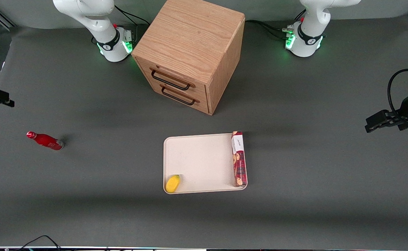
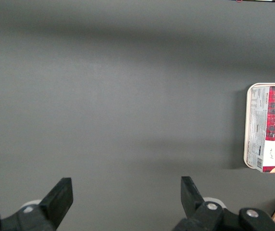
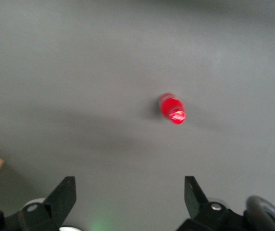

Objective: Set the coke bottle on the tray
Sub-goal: 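Lower the open right gripper over the red Coca-Cola bottle's cap end, then close the right gripper on the bottle's cap and lift it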

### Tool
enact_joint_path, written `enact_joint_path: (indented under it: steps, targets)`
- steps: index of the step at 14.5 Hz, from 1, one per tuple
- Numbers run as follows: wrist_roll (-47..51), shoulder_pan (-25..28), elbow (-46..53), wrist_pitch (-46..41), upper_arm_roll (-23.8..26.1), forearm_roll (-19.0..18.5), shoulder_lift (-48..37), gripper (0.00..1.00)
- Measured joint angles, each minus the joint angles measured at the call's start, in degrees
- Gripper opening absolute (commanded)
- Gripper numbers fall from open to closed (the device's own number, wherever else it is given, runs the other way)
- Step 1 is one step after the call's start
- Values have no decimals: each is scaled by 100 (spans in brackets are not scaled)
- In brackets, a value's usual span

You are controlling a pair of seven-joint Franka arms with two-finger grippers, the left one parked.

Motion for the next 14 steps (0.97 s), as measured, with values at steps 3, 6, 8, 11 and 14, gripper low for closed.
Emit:
enact_joint_path:
  steps: [3, 6, 8, 11, 14]
  targets:
    - [-574, -11, -780, 1469, -297, 0, 318, 100]
    - [-793, -18, -1571, 2595, -362, 0, 451, 100]
    - [-886, -17, -1820, 3039, -362, 0, 559, 100]
    - [-949, -17, -2143, 3733, -362, 0, 693, 98]
    - [-950, -29, -2296, 3954, -368, 34, 788, 84]
